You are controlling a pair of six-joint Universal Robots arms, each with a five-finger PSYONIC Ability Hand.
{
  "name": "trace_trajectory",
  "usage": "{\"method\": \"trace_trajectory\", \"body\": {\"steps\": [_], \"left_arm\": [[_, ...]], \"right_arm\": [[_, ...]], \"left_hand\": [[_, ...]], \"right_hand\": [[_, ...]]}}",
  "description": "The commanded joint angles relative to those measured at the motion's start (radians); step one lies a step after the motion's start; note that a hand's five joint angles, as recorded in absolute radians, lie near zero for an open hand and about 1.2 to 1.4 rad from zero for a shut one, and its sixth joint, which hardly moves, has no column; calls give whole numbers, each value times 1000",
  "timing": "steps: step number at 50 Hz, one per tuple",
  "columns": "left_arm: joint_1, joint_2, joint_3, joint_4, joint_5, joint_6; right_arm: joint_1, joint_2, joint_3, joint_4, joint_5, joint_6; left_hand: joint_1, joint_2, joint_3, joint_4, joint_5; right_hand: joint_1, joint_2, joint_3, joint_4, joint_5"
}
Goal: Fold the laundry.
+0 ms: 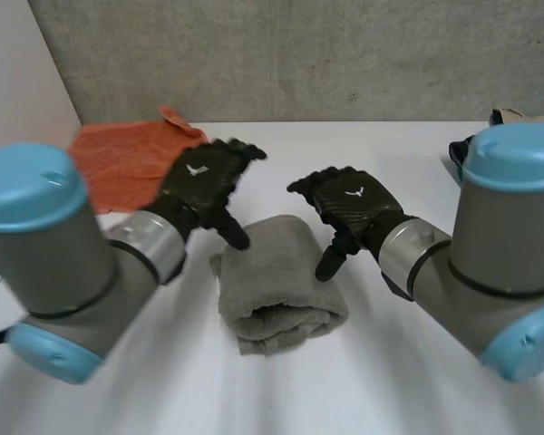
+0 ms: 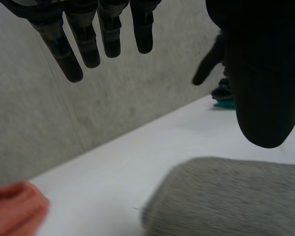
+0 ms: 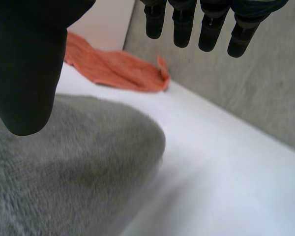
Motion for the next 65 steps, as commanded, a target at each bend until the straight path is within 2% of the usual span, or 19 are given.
{"method": "trace_trajectory", "body": {"steps": [1,11,16,20,27,33,38,39,42,43,47,48,51,62,65], "left_arm": [[-119,-149,43,-20,-182,0],[-136,-254,33,-37,-239,30],[-130,-249,1,-40,-300,159],[-128,-226,-18,-33,-308,239],[-136,-114,-4,-31,-302,273],[-127,-28,60,-33,-278,273],[-99,-16,134,-51,-111,274],[-79,-16,160,-68,-31,271],[-51,-16,197,-120,102,270],[-38,-16,227,-163,191,267],[-16,-36,305,-266,371,263],[-13,-41,319,-280,394,262],[-5,-73,358,-309,425,259],[-7,-100,359,-309,414,254],[-7,-102,358,-309,414,254]], "right_arm": [[-11,165,-155,130,-2,-1],[-15,283,-175,136,-37,-18],[-15,322,-175,134,-59,-85],[-17,313,-176,134,-51,-151],[-14,179,-124,76,-42,-162],[5,14,91,-104,-8,-183],[21,-54,305,-263,15,-231],[26,-54,331,-281,18,-241],[66,-46,425,-379,27,-274],[78,-45,440,-402,30,-278],[113,-19,483,-503,55,-280],[116,-2,486,-520,61,-280],[121,58,482,-574,68,-283],[121,179,411,-698,68,-337],[121,193,394,-720,61,-338]], "left_hand": [[10,15,19,11,53],[4,9,12,4,47],[-23,-17,-14,-22,21],[-23,-18,-14,-22,20],[-52,-47,-43,-51,-9],[-97,-92,-88,-96,-54],[-97,-92,-88,-96,-54],[-97,-92,-88,-96,-54],[-97,-92,-88,-96,-54],[-97,-92,-88,-96,-54],[-96,-91,-87,-95,-53],[-96,-91,-87,-95,-53],[-93,-88,-84,-92,-50],[-93,-88,-84,-92,-50],[-93,-88,-84,-92,-50]], "right_hand": [[-49,-35,-36,-37,-52],[-49,-35,-36,-37,-52],[-49,-35,-36,-37,-52],[-49,-35,-36,-37,-52],[-49,-35,-36,-37,-52],[-49,-35,-36,-37,-52],[-49,-35,-36,-37,-52],[-49,-35,-36,-37,-52],[-49,-35,-36,-37,-52],[-49,-35,-36,-37,-52],[-49,-35,-36,-37,-52],[-49,-35,-36,-37,-52],[-49,-35,-36,-37,-52],[-45,-30,-32,-33,-48],[122,137,135,134,119]]}}
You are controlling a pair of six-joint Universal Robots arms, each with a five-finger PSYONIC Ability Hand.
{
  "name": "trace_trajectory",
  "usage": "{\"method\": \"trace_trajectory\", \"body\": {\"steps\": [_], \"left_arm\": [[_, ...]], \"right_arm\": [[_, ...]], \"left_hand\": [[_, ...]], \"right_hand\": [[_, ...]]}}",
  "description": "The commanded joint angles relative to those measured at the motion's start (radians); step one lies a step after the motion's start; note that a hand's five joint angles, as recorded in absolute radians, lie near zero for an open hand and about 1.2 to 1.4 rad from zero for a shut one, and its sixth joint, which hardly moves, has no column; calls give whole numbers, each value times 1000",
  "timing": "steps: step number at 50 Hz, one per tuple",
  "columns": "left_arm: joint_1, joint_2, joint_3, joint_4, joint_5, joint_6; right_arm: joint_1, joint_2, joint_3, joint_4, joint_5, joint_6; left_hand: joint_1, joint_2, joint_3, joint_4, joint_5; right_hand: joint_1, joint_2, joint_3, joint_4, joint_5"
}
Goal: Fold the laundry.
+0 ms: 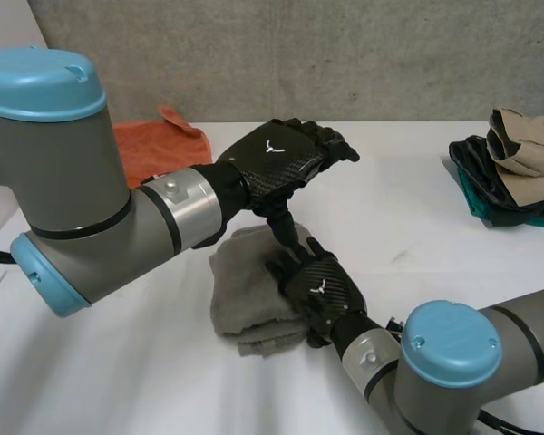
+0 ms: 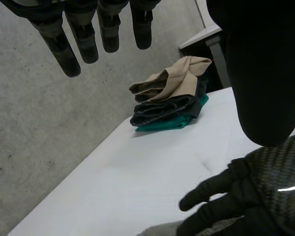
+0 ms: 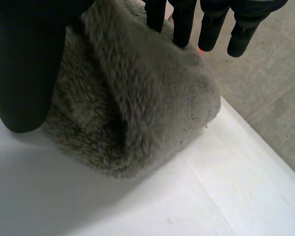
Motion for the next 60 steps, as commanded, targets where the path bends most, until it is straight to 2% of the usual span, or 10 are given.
{"method": "trace_trajectory", "body": {"steps": [1,9,14,24,30,36,41,48,55,60], "left_arm": [[-1,-3,-13,6,-12,-3],[3,-2,-13,6,-12,-6],[2,1,-13,6,-12,-8],[54,63,-1,9,-13,-9],[83,113,17,34,-36,-38],[105,141,14,69,-53,-92],[109,146,1,71,-53,-106],[111,144,-19,72,-52,-107],[100,130,-22,72,-53,-107],[97,127,-44,74,-53,-107]], "right_arm": [[-2,48,-49,-54,-10,-20],[-2,72,-95,-76,-15,-19],[-4,78,-123,-100,-15,-19],[-45,40,-287,-134,-5,3],[-247,-21,-474,-136,-16,24],[-431,-21,-650,-139,-21,174],[-663,35,-767,-166,-102,363],[-845,230,-914,-171,-246,429],[-973,440,-956,-170,-438,447],[-1010,485,-901,-159,-539,458]], "left_hand": [[-40,-29,-30,-25,-44],[-37,-26,-27,-22,-41],[-37,-26,-27,-22,-41],[-32,-21,-21,-16,-35],[-29,-18,-19,-13,-32],[-29,-18,-19,-13,-32],[-29,-18,-19,-13,-32],[-29,-18,-19,-13,-32],[-29,-18,-19,-13,-32],[-26,-15,-16,-10,-29]], "right_hand": [[193,177,171,169,157],[492,476,470,468,456],[1195,1179,1173,1171,1159],[1208,1192,1186,1184,1172],[1208,1192,1186,1184,1172],[1208,1192,1186,1184,1172],[1208,1192,1186,1184,1172],[1208,1192,1186,1184,1172],[1208,1192,1186,1184,1172],[1208,1192,1186,1184,1172]]}}
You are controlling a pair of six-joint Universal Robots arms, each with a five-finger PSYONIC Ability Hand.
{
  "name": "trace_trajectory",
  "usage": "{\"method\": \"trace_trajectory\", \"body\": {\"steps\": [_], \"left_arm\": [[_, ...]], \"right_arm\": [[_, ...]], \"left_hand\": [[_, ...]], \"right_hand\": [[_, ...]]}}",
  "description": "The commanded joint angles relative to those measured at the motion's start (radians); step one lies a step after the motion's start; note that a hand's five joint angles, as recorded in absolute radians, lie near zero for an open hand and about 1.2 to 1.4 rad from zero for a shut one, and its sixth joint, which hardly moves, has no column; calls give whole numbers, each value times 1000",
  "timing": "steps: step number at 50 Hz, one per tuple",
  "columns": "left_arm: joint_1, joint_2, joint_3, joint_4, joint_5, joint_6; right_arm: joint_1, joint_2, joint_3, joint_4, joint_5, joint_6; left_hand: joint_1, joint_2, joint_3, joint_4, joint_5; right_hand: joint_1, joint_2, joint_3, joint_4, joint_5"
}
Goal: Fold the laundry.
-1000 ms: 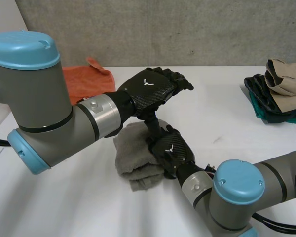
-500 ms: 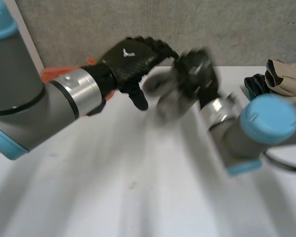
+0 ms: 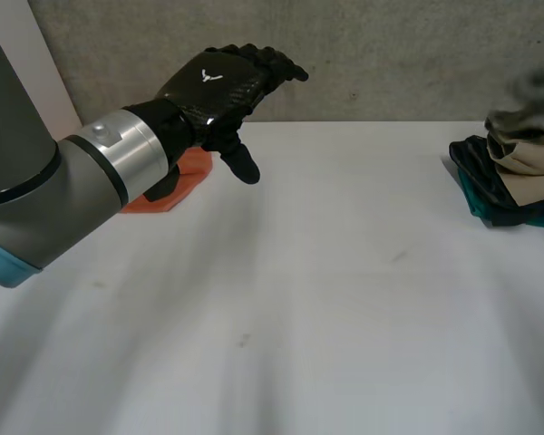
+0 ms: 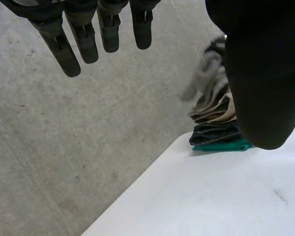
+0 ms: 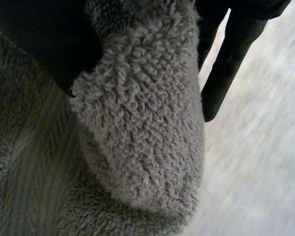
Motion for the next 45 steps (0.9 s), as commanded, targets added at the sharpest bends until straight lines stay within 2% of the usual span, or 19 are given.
{"method": "trace_trajectory", "body": {"steps": [1,5,10,12,20,24,29,32,34,37,45], "left_arm": [[-7,-9,-20,2,0,0],[-11,-15,-20,4,0,-1],[-33,-15,-18,4,0,-1],[-45,-15,-17,4,0,-1],[-86,-1,-20,1,0,-4],[-109,19,-20,1,1,-4],[-122,48,-23,1,4,-4],[-126,65,-21,2,6,-6],[-131,71,-17,4,6,-6],[-132,79,-8,4,6,-7],[-116,97,3,19,-5,-26]], "right_arm": [[-68,98,66,5,-156,13],[-98,40,132,0,-169,14],[-105,-92,180,51,-150,14],[-106,-127,188,85,-147,14],[-121,-301,206,411,-80,-13],[-187,-390,226,638,5,-151],[-238,-486,241,769,107,-357],[-235,-525,240,746,215,-429],[-209,-542,238,687,267,-420],[-155,-571,252,591,273,-399],[90,-730,430,283,241,-265]], "left_hand": [[-26,-15,-16,-10,-29],[-29,-18,-19,-13,-32],[-29,-18,-19,-13,-32],[-29,-18,-19,-13,-32],[-29,-18,-19,-13,-32],[-29,-18,-19,-13,-32],[-34,-23,-24,-19,-38],[-34,-23,-24,-19,-38],[-34,-23,-24,-19,-38],[-34,-23,-24,-19,-38],[-26,-15,-16,-10,-29]], "right_hand": [[379,266,233,198,285],[379,266,233,198,285],[-843,-956,-989,-1024,-937],[-843,-956,-989,-1024,-937],[-843,-956,-989,-1024,-937],[-843,-956,-989,-1024,-937],[-843,-956,-989,-1024,-937],[-843,-956,-989,-1024,-937],[-843,-956,-989,-1024,-937],[-843,-956,-989,-1024,-937],[-843,-956,-989,-1024,-937]]}}
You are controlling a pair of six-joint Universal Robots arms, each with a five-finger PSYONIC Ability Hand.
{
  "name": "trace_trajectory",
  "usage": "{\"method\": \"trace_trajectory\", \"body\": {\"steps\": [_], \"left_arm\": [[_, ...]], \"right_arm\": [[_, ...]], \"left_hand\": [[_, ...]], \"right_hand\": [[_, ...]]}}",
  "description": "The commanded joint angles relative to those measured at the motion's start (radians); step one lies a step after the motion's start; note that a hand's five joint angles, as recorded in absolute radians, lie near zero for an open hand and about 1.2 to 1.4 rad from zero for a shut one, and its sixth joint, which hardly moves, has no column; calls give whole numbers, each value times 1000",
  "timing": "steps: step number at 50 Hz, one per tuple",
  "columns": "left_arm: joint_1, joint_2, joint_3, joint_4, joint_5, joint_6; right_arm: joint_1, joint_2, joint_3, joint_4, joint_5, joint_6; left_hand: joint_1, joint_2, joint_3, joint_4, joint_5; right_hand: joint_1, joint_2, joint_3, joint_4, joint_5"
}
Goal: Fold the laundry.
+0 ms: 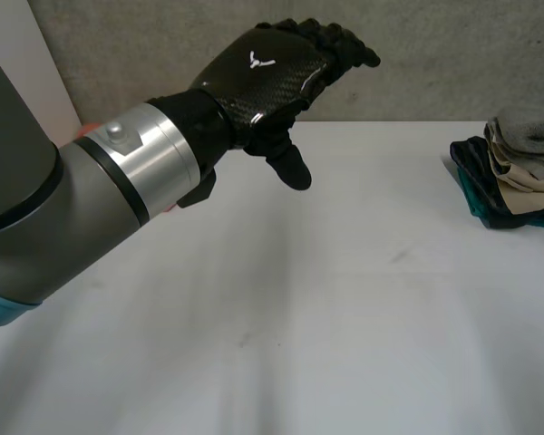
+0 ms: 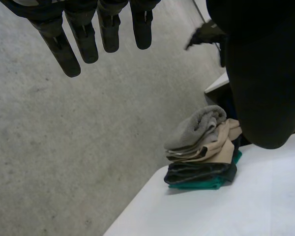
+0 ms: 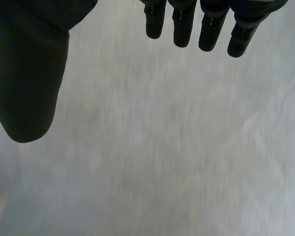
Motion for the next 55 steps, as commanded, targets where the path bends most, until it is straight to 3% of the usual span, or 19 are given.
{"method": "trace_trajectory", "body": {"steps": [1,6,11,17,21,24,30,36,55], "left_arm": [[20,15,11,15,-13,-13],[118,15,21,24,-92,-5],[319,-54,63,29,-247,44],[467,-250,148,24,-286,272],[539,-461,232,26,-257,417],[573,-578,286,26,-171,428],[626,-660,300,29,-27,412],[630,-727,327,73,-10,379],[639,-910,502,116,-22,383]], "right_arm": [[252,-122,186,-296,-58,139],[434,-119,312,-361,-149,164],[540,-107,395,-275,-190,156],[558,-28,425,-88,-187,78],[566,11,445,-25,-183,-31],[567,21,467,-16,-184,-83],[560,24,528,-19,-192,-98],[561,47,550,-19,-192,-103],[558,88,545,-20,-192,-112]], "left_hand": [[-26,-15,-16,-10,-29],[-20,-9,-10,-4,-23],[-8,3,2,8,-11],[-5,6,5,10,-8],[-8,3,2,8,-11],[-8,3,2,8,-11],[56,67,66,72,53],[203,214,213,219,200],[312,323,322,328,309]], "right_hand": [[-49,-34,-35,-37,-49],[-49,-34,-35,-37,-49],[-49,-34,-35,-37,-49],[-49,-34,-35,-37,-49],[-49,-34,-35,-37,-49],[-49,-34,-35,-37,-49],[-49,-34,-35,-37,-49],[-49,-34,-35,-37,-49],[-49,-34,-35,-37,-49]]}}
